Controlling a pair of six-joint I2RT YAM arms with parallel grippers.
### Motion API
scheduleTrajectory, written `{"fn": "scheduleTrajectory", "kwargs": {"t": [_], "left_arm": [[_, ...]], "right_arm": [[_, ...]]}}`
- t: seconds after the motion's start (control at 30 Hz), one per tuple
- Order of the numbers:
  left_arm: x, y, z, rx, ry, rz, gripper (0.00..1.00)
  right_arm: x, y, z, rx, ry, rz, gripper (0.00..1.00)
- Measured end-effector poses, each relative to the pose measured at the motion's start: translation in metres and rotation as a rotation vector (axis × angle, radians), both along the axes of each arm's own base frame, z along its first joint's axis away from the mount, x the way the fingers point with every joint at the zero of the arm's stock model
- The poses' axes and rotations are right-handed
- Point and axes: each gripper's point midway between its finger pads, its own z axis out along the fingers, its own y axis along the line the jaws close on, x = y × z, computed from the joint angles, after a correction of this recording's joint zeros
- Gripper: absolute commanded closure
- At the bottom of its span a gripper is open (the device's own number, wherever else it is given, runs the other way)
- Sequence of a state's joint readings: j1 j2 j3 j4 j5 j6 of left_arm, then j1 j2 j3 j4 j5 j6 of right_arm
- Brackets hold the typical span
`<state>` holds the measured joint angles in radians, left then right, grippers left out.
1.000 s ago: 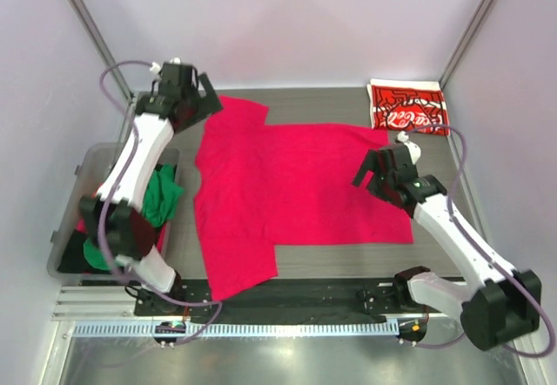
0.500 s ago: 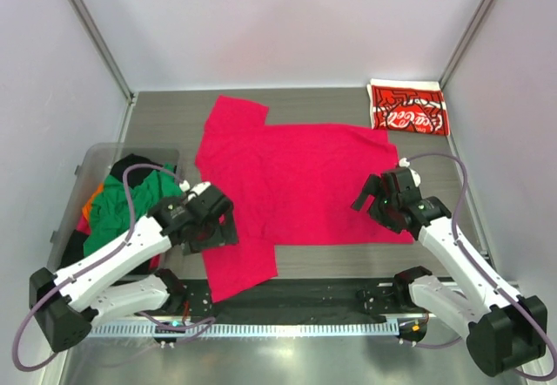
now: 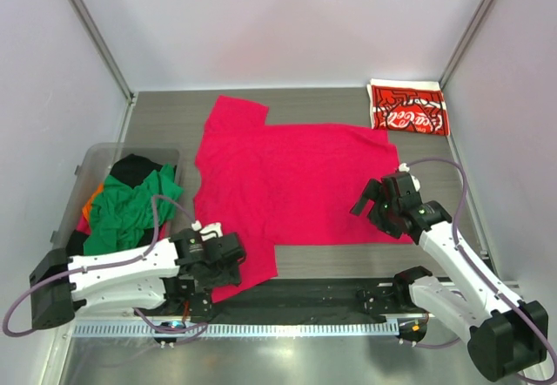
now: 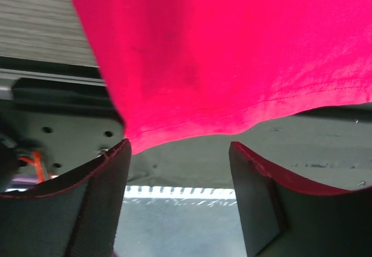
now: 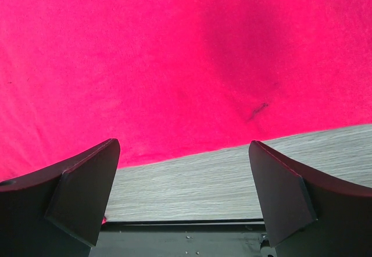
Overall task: Fold and stack the t-shirts
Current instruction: Fold the tshirt
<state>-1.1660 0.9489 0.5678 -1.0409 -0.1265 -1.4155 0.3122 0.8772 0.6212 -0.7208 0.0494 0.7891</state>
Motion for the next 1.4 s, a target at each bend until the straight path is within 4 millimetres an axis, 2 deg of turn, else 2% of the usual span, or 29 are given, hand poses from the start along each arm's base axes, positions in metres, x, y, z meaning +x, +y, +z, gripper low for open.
{"fn": "scheduleTrajectory", "kwargs": {"t": [0.07,0.3,0.4,0.6,0.63,0.7,0.73,0.77,0.97,1.07,1.1,1.17,1.4], "left_arm": [[0.0,-0.005,-0.004,0.0,0.009,0.005,0.36],[0.003,-0.021,-0.016,-0.002,0.028,0.001,0.36],[0.0,-0.021,-0.025,0.007,0.043,-0.001,0.42],[-0.002,-0.016,-0.027,0.024,0.052,-0.022,0.7],[-0.002,-0.016,-0.027,0.025,0.052,-0.023,0.79],[-0.001,-0.018,-0.027,0.02,0.045,-0.024,0.88],[0.0,-0.019,-0.027,0.015,0.043,-0.025,0.97],[0.001,-0.02,-0.027,0.012,0.039,-0.025,1.0],[0.005,-0.02,-0.025,0.009,0.012,-0.033,1.0],[0.011,-0.021,-0.021,-0.009,-0.02,-0.036,1.0],[0.012,-0.021,-0.019,-0.016,-0.028,-0.034,1.0],[0.015,-0.022,-0.017,-0.029,-0.038,-0.028,1.0],[0.02,-0.022,-0.01,-0.098,-0.076,-0.004,1.0]], "right_arm": [[0.0,0.0,0.0,0.0,0.001,0.0,0.01],[-0.001,-0.001,-0.006,-0.012,0.027,0.002,0.01],[-0.001,-0.002,-0.007,-0.018,0.031,0.0,0.01],[0.0,-0.004,-0.008,-0.031,0.033,-0.006,0.01],[0.0,-0.005,-0.009,-0.035,0.033,-0.009,0.01],[0.0,-0.008,-0.01,-0.05,0.034,-0.021,0.01],[-0.001,-0.01,-0.01,-0.059,0.037,-0.031,0.0],[-0.001,-0.014,-0.011,-0.072,0.04,-0.047,0.0],[-0.011,-0.047,-0.008,-0.147,0.039,-0.291,0.01],[-0.015,-0.064,-0.001,-0.155,0.002,-0.425,0.05],[-0.016,-0.07,0.001,-0.157,-0.008,-0.471,0.11],[-0.017,-0.082,0.003,-0.161,-0.023,-0.548,0.14],[-0.026,-0.099,-0.015,-0.166,0.018,-0.672,0.2]]}}
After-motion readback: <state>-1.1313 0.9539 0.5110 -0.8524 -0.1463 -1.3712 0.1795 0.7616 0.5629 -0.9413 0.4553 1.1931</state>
